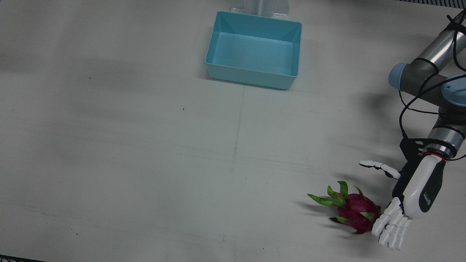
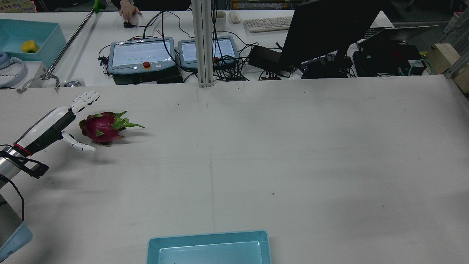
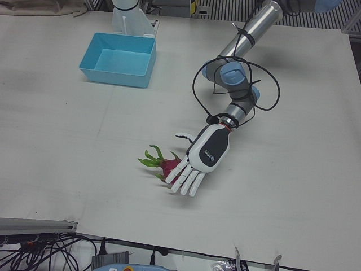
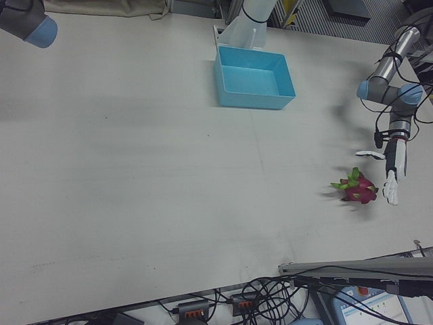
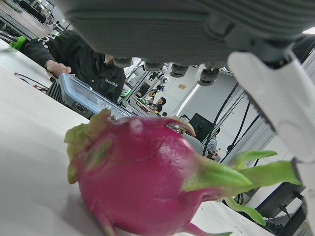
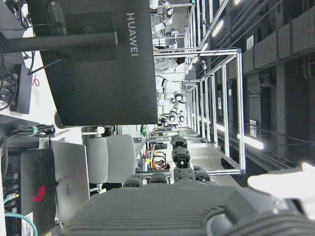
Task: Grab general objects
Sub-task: 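Move the left hand around the pink dragon fruit, fingers open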
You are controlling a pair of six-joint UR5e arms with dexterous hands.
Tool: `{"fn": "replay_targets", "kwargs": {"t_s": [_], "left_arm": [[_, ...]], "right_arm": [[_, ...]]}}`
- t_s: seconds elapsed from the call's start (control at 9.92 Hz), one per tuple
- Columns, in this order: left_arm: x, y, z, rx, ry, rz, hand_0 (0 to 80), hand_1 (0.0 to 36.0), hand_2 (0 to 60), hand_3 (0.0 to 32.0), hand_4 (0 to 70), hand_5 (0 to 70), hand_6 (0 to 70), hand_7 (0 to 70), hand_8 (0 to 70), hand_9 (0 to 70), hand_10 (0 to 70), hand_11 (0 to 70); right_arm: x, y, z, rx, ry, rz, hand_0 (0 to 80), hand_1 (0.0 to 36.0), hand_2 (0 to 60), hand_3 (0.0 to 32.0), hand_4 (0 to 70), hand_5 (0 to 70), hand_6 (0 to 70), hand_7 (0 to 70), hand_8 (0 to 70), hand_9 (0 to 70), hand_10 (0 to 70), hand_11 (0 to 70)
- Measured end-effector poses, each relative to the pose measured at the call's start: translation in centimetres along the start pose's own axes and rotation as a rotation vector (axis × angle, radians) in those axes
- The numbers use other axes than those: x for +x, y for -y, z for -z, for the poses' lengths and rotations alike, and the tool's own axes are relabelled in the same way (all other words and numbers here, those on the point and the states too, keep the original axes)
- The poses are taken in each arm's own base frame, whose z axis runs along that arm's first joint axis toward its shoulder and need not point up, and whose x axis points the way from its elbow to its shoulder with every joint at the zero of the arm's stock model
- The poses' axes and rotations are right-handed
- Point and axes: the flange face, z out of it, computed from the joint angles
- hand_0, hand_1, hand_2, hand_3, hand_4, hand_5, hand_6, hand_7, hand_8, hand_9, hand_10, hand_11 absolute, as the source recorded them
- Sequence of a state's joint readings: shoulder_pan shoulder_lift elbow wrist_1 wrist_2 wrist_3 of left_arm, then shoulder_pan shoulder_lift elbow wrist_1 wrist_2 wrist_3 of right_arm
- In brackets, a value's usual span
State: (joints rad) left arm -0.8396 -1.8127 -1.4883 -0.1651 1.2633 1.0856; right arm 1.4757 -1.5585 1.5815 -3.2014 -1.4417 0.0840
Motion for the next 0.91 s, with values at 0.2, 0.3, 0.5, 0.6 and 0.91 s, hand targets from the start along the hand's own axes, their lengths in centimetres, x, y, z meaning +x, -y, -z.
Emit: {"fn": "replay_targets", "kwargs": {"t_s": [0.2, 0.3, 0.5, 0.6, 0.91], "left_arm": [[0.1, -0.3, -0.1, 0.021, 0.000, -0.009, 62.1, 34.9, 16.1, 6.0, 0.0, 0.0, 0.0, 4.0, 0.0, 0.0, 0.0, 0.0], [0.0, -0.2, 0.0, 0.030, 0.006, -0.014, 61.6, 34.6, 15.4, 5.2, 0.0, 0.0, 0.0, 3.5, 0.0, 0.0, 0.0, 0.0], [-0.4, 0.0, 0.3, 0.040, 0.020, -0.021, 57.5, 31.1, 14.3, 3.4, 0.0, 0.0, 0.0, 4.5, 0.0, 0.0, 0.0, 0.0], [-0.3, 0.1, 0.4, 0.042, 0.023, -0.023, 57.7, 31.0, 13.4, 5.0, 0.0, 0.0, 0.0, 4.1, 0.0, 0.0, 0.0, 0.0], [1.0, -1.0, -0.4, 0.039, 0.016, -0.047, 61.9, 34.6, 15.4, 5.2, 0.0, 0.0, 0.0, 5.7, 0.0, 0.0, 0.0, 0.0]], "right_arm": [[0.0, 0.0, 0.0, 0.000, 0.000, 0.000, 0.0, 0.0, 0.0, 0.0, 0.0, 0.0, 0.0, 0.0, 0.0, 0.0, 0.0, 0.0], [0.0, 0.0, 0.0, 0.000, 0.001, 0.000, 0.0, 0.0, 0.0, 0.0, 0.0, 0.0, 0.0, 0.0, 0.0, 0.0, 0.0, 0.0], [0.0, 0.0, 0.0, 0.000, 0.000, 0.000, 0.0, 0.0, 0.0, 0.0, 0.0, 0.0, 0.0, 0.0, 0.0, 0.0, 0.0, 0.0], [0.0, 0.0, 0.0, 0.000, 0.000, 0.000, 0.0, 0.0, 0.0, 0.0, 0.0, 0.0, 0.0, 0.0, 0.0, 0.0, 0.0, 0.0], [0.0, 0.0, 0.0, 0.000, 0.000, 0.000, 0.0, 0.0, 0.0, 0.0, 0.0, 0.0, 0.0, 0.0, 0.0, 0.0, 0.0, 0.0]]}}
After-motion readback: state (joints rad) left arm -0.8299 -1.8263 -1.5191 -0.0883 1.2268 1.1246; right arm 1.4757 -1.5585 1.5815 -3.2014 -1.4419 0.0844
